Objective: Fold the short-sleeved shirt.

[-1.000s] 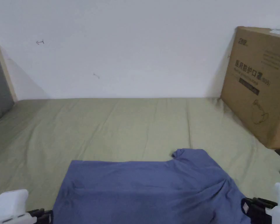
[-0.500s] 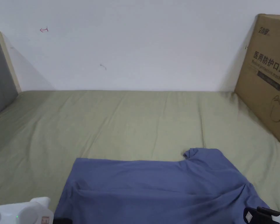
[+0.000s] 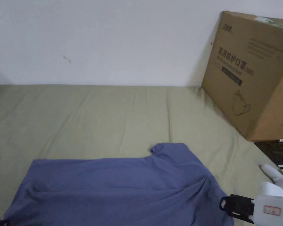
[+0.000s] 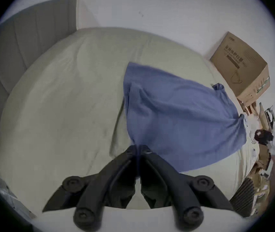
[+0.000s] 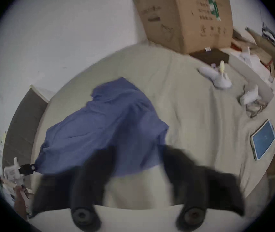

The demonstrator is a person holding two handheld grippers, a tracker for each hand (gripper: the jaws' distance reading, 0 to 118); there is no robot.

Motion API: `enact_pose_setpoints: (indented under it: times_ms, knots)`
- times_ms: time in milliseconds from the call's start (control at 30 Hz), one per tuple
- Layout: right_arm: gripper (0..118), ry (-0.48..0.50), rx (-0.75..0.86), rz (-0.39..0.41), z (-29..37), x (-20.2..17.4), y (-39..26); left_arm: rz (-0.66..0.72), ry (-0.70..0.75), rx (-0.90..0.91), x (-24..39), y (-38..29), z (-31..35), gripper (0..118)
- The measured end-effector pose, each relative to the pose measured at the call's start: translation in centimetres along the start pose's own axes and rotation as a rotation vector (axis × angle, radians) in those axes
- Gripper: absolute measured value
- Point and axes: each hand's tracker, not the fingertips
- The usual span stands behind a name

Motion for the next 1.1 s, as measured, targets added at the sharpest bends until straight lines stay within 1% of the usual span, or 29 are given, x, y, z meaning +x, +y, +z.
enact_pose_setpoints:
  times_ms: [33,67,100,167,200,267,300,333,367,400,433,467,500,533,567,600,633,733,833,967,1000,1033,1100]
  knots:
    - [117,-0.019,-0.044,-0.016,-1.3,0.7,0.3,0.000,-0.011,0.003,0.1,0.2,0.7,3]
    - [117,-0.037,-0.075,-0.004,-2.2,1.0,0.4,0.000,-0.009,0.004,0.5,0.4,1.1,3]
    - [117,-0.057,-0.088,0.017,-3.5,1.5,0.8,-0.003,-0.005,0.007,0.7,0.6,1.5,3]
    - [117,-0.119,-0.166,0.086,-5.8,1.5,1.0,-0.003,-0.007,0.014,1.0,0.7,2.0,3]
    - [117,-0.137,-0.190,0.101,-6.8,1.5,1.1,-0.004,-0.005,0.017,0.9,1.0,1.8,3]
    - [112,-0.124,-0.243,0.132,-8.0,1.3,1.0,-0.008,0.010,0.013,1.1,1.0,1.6,3]
    - [99,-0.119,-0.271,0.169,-8.2,1.0,1.0,-0.006,0.014,0.004,1.0,1.0,1.3,3]
    - [92,-0.186,-0.264,0.250,-8.0,0.5,0.9,-0.003,0.018,-0.006,0.8,1.1,0.9,3]
    - [87,-0.164,-0.249,0.299,-7.6,0.2,1.0,0.004,0.021,-0.016,0.8,1.0,0.8,3]
    - [72,-0.132,-0.249,0.324,-7.1,0.0,1.2,0.011,0.020,-0.025,0.7,0.9,0.6,3]
    - [51,-0.124,-0.246,0.348,-6.5,-0.2,1.4,0.021,0.016,-0.033,0.6,0.9,0.4,3]
    - [22,-0.088,-0.235,0.351,-5.8,-0.2,1.5,0.043,-0.003,-0.041,0.3,0.8,0.3,3]
    - [7,-0.086,-0.228,0.350,-5.1,-0.4,1.5,0.073,-0.025,-0.040,0.1,0.6,0.4,3]
    - [7,-0.069,-0.221,0.350,-4.3,-0.6,1.4,0.081,-0.018,-0.030,0.0,0.5,0.7,3]
    - [7,-0.088,-0.207,0.373,-3.7,-0.8,1.3,0.086,-0.018,-0.026,-0.1,0.5,1.0,3]
    - [7,-0.079,-0.192,0.392,-2.8,-0.9,1.2,0.098,-0.028,-0.020,-0.4,0.5,1.3,3]
    - [7,-0.072,-0.172,0.391,-1.5,-0.9,1.1,0.104,-0.031,-0.013,-0.5,0.3,1.9,3]
    - [7,-0.056,-0.152,0.346,1.6,0.2,0.3,0.095,-0.030,-0.008,-1.0,-0.3,3.6,3]
    - [7,-0.028,-0.204,0.296,4.2,2.2,-1.9,0.107,-0.042,-0.050,-1.7,-2.7,5.4,3]
    - [7,-0.052,-0.264,0.313,5.4,4.0,-5.4,0.076,-0.045,-0.164,-1.8,-7.1,6.0,3]
    - [7,-0.048,-0.284,0.300,5.1,4.8,-6.3,0.095,-0.058,-0.187,-2.1,-8.2,5.8,3]
    - [7,-0.036,-0.299,0.270,4.9,5.4,-6.9,0.110,-0.064,-0.206,-2.3,-8.9,5.6,3]
    - [7,0.008,-0.282,0.180,4.5,6.6,-7.4,0.142,-0.071,-0.206,-2.8,-9.9,5.4,3]
